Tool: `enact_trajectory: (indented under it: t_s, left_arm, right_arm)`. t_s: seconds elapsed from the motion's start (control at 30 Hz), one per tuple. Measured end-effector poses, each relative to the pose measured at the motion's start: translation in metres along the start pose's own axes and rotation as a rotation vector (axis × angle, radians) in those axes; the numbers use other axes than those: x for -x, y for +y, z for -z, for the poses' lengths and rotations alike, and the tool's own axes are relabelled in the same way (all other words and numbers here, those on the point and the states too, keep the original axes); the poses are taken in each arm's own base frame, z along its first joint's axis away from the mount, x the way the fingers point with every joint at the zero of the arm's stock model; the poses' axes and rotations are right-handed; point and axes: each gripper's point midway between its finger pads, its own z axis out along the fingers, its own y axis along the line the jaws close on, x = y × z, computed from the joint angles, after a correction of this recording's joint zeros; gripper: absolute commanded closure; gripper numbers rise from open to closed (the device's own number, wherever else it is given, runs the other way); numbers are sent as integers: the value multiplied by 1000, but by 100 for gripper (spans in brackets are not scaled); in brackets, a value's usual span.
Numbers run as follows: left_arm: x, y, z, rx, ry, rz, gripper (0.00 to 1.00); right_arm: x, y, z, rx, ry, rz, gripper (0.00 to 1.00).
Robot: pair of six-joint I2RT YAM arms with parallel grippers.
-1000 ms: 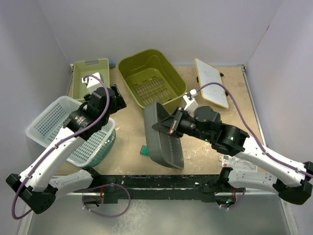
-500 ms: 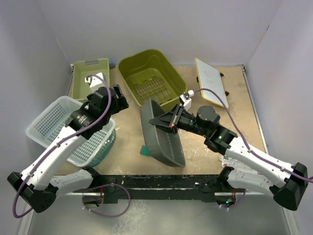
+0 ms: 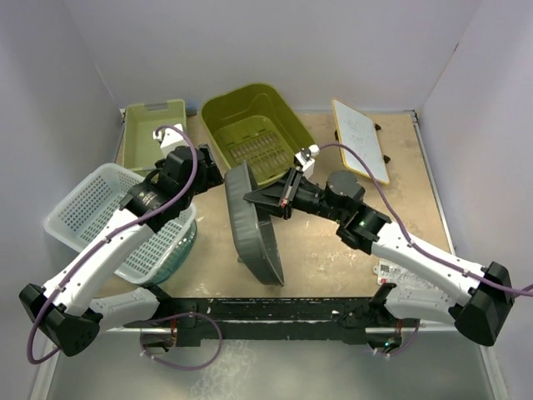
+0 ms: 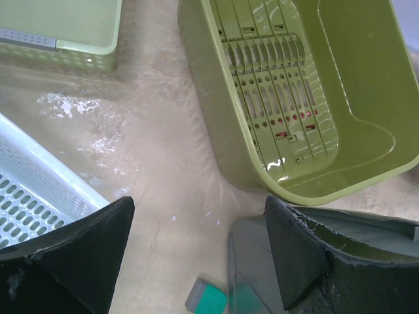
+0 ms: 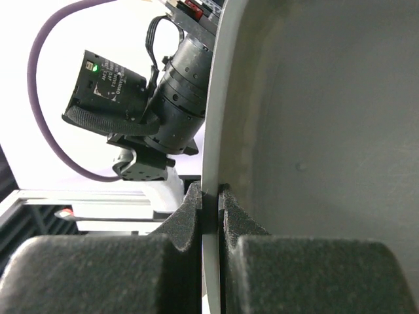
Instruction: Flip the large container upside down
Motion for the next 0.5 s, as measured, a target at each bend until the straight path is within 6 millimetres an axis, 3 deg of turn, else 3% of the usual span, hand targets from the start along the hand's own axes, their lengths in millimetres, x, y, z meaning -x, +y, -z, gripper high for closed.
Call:
enact_trajectory:
  t_s: [0.13, 0.23, 0.5]
  left_arm:
    - [1, 1, 0, 6, -5, -1, 22]
    - [2, 2, 0, 11, -10, -1, 22]
    - [6, -1, 1, 0, -15, 3, 22]
  right_arm:
    - [0, -8, 12, 58, 7, -73, 100]
    - [4, -6, 36, 132, -18, -97, 100]
    - [48, -16, 99, 134, -204, -69, 100]
